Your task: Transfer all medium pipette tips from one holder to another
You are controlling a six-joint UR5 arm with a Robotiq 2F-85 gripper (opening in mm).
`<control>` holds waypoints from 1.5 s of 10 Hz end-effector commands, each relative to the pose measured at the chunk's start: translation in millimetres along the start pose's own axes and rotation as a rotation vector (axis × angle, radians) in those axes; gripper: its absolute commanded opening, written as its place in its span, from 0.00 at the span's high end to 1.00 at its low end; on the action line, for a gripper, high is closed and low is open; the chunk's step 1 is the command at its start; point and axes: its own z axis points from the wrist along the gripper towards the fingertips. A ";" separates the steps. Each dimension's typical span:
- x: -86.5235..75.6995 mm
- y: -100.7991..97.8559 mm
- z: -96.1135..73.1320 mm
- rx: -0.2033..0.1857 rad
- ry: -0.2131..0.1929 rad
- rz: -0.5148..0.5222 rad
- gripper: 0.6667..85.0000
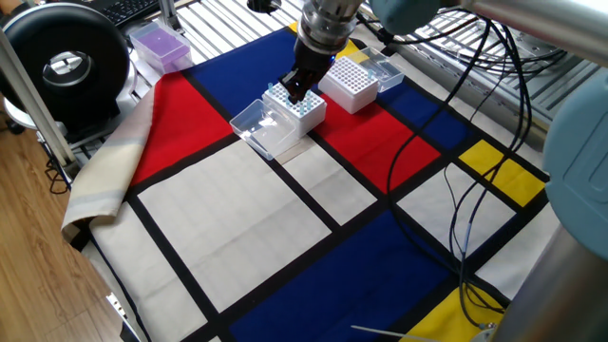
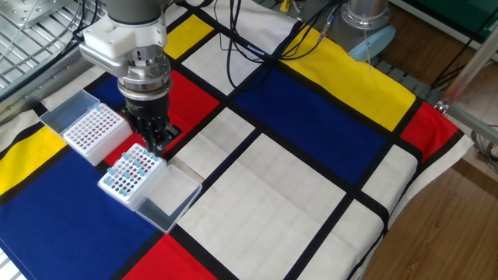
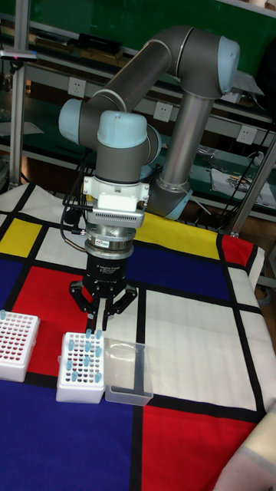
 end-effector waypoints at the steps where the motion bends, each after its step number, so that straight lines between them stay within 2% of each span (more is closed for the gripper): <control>1: -0.7 1.4 0.3 -0.007 -0.008 0.008 0.73; 15: 1.7 3.8 7.9 -0.020 -0.029 -0.008 0.77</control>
